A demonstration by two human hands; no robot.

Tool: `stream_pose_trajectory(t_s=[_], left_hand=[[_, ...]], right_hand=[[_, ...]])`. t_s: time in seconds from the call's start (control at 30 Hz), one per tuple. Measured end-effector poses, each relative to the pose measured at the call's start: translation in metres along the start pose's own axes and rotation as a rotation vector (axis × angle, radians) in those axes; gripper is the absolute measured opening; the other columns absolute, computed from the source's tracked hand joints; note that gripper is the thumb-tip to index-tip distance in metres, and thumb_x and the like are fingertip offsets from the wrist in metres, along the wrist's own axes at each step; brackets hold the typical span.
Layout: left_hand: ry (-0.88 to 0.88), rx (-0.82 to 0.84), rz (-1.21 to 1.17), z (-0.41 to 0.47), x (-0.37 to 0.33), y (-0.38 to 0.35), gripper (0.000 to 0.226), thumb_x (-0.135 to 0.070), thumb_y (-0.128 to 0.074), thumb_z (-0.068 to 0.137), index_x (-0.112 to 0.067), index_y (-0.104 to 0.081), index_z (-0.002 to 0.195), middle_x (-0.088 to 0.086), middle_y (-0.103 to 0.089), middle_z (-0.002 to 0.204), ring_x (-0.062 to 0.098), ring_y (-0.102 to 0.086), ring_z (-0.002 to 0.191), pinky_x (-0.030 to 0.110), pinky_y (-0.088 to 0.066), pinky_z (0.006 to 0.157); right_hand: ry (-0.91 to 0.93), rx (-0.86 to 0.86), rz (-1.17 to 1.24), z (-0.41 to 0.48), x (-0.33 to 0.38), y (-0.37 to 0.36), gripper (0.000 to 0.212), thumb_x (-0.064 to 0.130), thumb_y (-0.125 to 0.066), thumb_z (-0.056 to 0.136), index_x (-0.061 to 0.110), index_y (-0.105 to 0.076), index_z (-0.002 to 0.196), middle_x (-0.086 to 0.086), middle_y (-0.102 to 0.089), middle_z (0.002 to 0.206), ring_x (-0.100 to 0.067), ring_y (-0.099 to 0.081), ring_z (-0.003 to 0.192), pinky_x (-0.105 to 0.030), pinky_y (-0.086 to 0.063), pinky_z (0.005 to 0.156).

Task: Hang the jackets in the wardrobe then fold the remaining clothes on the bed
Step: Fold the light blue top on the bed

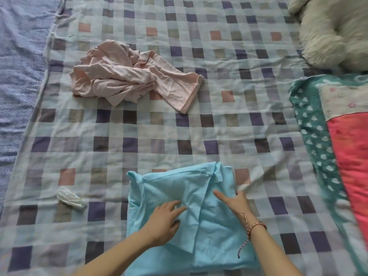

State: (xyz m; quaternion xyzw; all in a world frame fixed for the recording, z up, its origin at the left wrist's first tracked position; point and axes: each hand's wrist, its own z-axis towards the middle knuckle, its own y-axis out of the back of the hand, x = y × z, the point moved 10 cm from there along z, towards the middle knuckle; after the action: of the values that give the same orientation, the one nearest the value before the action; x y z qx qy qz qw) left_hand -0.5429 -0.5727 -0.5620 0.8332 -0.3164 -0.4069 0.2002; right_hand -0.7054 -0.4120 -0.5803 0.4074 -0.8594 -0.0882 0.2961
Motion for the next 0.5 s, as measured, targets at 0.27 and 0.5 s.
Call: stream_pose_trajectory(t_s=[0.27,0.5], left_hand=[[0.324,-0.143,-1.048,-0.005,-0.011,0.007,0.043,-0.038,-0.04,0.097,-0.021,-0.045,0.135,-0.01,-0.046,0.134,0.005,-0.041,0.125,0.02,-0.03,0.103],[0.401,-0.304,-1.926,-0.047,0.058,0.013,0.079,-0.066,-0.019,0.088,-0.006,-0.065,0.113,0.019,-0.066,0.112,0.031,-0.066,0.098,0.037,-0.056,0.074]], right_hand=[[0.41,0.184,-0.632,-0.058,0.043,-0.029,0.056,0.024,-0.065,0.08,0.015,-0.043,0.131,-0.003,-0.059,0.124,-0.022,-0.057,0.111,-0.029,-0.045,0.092],[0.71,0.565,-0.7,-0.162,0.063,-0.184,0.077,0.033,-0.054,0.088,0.03,-0.007,0.149,-0.007,-0.043,0.14,-0.022,-0.043,0.126,-0.028,-0.035,0.104]])
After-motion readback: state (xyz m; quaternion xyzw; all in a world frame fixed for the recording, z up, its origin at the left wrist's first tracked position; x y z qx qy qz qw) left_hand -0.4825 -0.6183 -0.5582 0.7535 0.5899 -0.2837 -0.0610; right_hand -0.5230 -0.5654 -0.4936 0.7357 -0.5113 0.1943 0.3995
